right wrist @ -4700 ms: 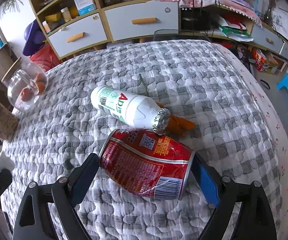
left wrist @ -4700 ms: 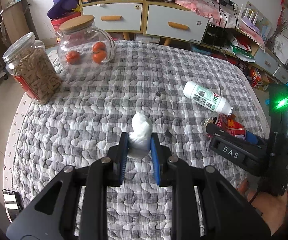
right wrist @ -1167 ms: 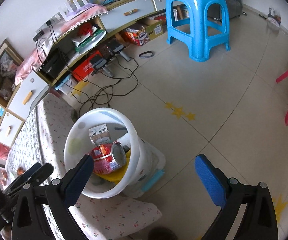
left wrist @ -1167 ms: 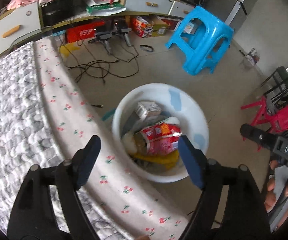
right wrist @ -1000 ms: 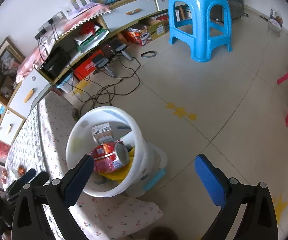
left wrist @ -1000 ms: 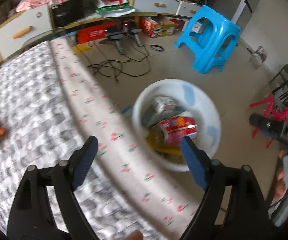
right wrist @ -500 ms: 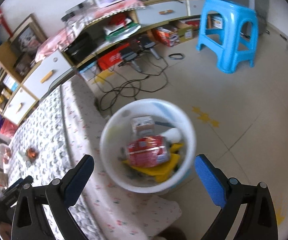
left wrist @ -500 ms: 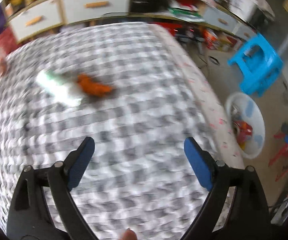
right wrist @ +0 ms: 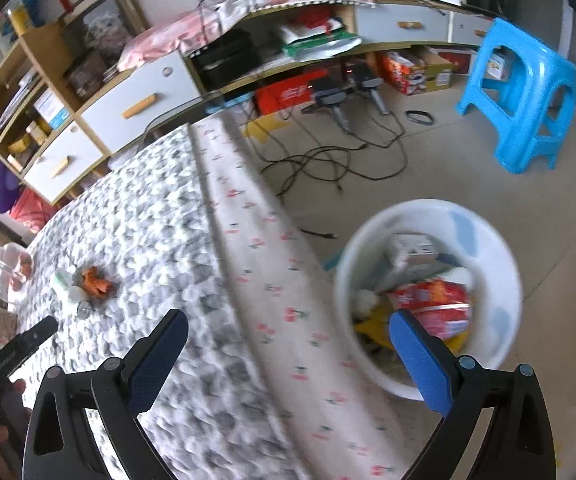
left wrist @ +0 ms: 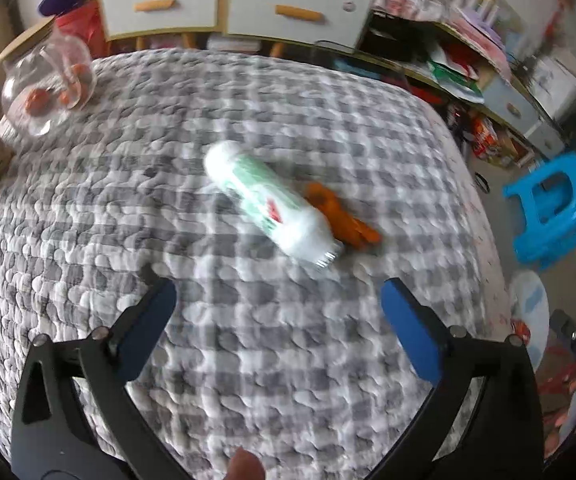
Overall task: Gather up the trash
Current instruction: 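Move both tools back over the white bottle and orange peel, then grasp the white bottle with the left gripper while the right grasps the orange peel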
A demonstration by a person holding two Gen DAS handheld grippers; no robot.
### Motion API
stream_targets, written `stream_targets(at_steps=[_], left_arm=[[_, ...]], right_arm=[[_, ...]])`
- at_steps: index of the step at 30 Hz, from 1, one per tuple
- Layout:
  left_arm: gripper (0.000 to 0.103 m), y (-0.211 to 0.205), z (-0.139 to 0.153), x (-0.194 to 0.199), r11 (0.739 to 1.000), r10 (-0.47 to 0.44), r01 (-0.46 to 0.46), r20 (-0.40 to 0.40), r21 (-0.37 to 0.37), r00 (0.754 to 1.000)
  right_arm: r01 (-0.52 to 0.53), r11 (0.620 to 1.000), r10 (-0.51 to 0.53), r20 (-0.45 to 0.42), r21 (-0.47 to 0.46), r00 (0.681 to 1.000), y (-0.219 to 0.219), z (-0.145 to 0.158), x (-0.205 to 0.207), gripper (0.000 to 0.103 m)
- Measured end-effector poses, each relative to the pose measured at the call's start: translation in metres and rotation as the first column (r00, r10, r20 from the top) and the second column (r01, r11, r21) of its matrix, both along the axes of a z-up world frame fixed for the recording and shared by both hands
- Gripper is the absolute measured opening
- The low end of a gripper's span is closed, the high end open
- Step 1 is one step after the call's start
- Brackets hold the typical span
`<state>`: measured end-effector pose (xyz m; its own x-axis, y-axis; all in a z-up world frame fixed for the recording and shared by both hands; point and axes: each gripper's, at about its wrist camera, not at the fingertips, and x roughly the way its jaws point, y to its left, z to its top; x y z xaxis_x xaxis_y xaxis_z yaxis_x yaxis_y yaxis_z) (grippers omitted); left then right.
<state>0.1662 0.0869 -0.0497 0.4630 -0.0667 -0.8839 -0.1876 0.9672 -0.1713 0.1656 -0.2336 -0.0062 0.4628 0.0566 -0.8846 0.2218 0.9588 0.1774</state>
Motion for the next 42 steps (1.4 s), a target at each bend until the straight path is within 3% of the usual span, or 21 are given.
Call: stream_targets(at_steps=[5,12,13,14,19,25,35,42], left_arm=[[0.102,0.020,-0.007,0.016,0.997,0.065,-0.064,0.010,-0.045,0.998],[0.102,0.021,-0.021,0.038,0.990,0.108,-0.110,-0.033,-0.088,0.994],[0.097,0.021,-0.025,0.039,0.988,0.120,-0.123,-0.038,-0.095,0.992],[0.087,0.021,-0.027,0.040,0.986,0.128,-0.132,-0.041,-0.102,0.991],[0.063,0.025,-0.036,0.047,0.971,0.140,-0.140,-0.014,-0.195,0.990],[0.049,0.036,-0.036,0.052,0.961,0.107,-0.097,0.022,-0.260,0.994],[0.041,0.068,-0.022,0.027,0.983,0.086,-0.086,-0.007,-0.163,0.996],[0.041,0.106,-0.027,0.004,0.983,0.093,-0.103,-0.074,-0.153,0.993]], right_arm=[[-0.033,0.999,0.033,-0.010,0.007,0.999,0.025,-0.008,0.014,0.102],[-0.063,0.998,0.063,-0.014,0.018,0.998,0.046,-0.015,0.033,0.102],[-0.067,0.998,0.068,-0.014,0.017,0.998,0.049,-0.016,0.036,0.102],[-0.072,0.997,0.072,-0.013,0.017,0.997,0.051,-0.017,0.038,0.102],[-0.081,0.997,0.081,-0.011,0.012,0.997,0.064,-0.022,0.049,0.102],[-0.102,0.994,0.102,-0.014,0.040,0.995,0.081,-0.030,0.059,0.102],[-0.236,0.964,0.236,0.015,0.126,0.972,0.145,-0.045,0.076,0.101],[-0.336,0.937,0.333,0.045,0.097,0.942,0.199,-0.056,0.085,0.086]])
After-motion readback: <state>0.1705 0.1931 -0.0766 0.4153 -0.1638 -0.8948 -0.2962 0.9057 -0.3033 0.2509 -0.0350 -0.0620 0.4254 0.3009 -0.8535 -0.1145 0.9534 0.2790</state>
